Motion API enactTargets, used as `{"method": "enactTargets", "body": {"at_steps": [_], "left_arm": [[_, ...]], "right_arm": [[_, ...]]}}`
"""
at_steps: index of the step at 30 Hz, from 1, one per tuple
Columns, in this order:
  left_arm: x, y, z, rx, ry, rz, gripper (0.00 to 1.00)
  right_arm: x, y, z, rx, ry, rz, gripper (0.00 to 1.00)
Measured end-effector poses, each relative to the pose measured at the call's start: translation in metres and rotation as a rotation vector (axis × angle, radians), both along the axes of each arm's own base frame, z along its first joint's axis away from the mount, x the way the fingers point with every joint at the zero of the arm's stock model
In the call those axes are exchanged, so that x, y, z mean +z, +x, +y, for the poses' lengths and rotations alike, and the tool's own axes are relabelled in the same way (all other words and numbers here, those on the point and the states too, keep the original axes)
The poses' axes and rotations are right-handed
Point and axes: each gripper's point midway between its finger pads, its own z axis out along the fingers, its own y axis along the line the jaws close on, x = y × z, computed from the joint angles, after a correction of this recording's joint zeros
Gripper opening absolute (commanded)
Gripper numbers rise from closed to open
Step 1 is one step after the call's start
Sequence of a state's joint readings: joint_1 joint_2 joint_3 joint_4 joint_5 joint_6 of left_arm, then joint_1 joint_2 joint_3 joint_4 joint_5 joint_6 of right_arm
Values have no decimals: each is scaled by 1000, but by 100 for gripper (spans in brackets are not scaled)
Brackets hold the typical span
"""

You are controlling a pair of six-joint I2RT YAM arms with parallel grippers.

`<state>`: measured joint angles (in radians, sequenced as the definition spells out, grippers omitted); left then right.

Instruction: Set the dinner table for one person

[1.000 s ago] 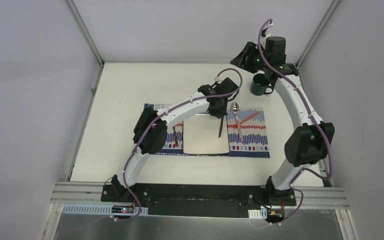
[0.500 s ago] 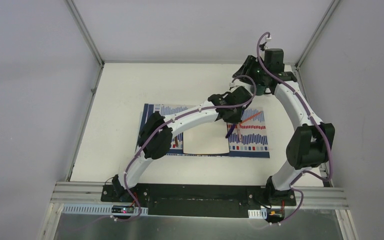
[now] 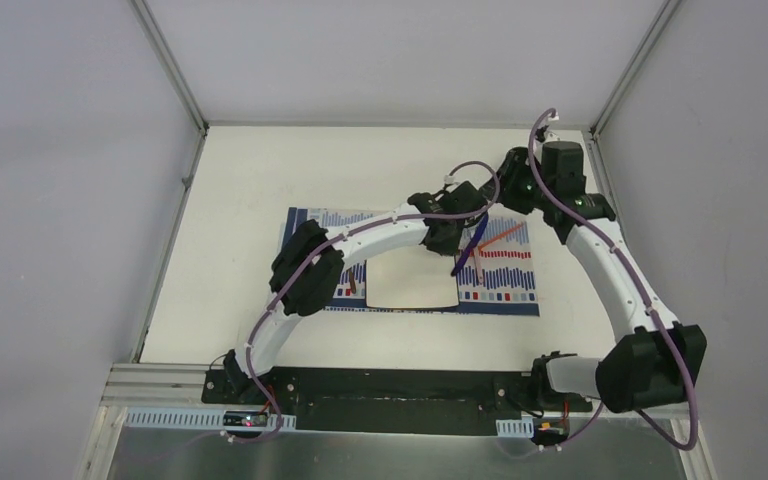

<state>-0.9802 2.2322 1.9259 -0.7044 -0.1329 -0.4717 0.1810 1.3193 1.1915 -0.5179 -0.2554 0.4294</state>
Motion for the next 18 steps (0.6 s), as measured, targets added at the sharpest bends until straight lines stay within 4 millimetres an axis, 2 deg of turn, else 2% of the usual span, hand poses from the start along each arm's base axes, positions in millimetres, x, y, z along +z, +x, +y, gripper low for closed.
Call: {"method": "enactTargets", "body": {"at_steps": [3,4,8,9,11,14,18], "left_arm": [[-6,6,22,20,46,12,30],[-6,9,29,30,52,11,30],[9,26,49,56,40,-17,29],[15,30,57,65,36,-27,30],[25,33,71,80,32,-47,31],[36,34,97,111,32,-63,29],[47,41,116,146,12,-78,29]], "right_arm": [[-10,-14,2,-19,-20,-18,52],[-20,-26,10,1,-26,-4,52],[-79,-80,37,95,-77,122,52],[-97,-93,37,101,-99,160,52],[-118,-105,32,89,-130,203,52],[-138,-113,21,48,-172,240,52],[-145,-106,13,3,-202,219,52]]}}
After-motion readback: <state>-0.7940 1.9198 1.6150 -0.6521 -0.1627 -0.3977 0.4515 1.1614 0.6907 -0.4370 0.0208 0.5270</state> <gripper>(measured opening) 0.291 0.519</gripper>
